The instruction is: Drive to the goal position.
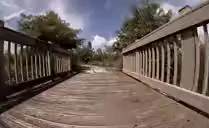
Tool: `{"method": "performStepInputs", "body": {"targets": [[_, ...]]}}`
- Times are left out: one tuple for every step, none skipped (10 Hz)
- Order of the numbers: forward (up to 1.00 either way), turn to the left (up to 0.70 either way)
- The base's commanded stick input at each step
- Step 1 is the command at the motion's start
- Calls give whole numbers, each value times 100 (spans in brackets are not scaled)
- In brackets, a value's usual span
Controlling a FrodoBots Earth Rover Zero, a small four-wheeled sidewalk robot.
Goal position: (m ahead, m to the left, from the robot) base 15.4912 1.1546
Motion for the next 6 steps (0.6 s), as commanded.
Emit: {"method": "performStepInputs", "body": {"targets": [[84,0],[84,0],[84,0],[84,0],[84,0],[84,0]]}}
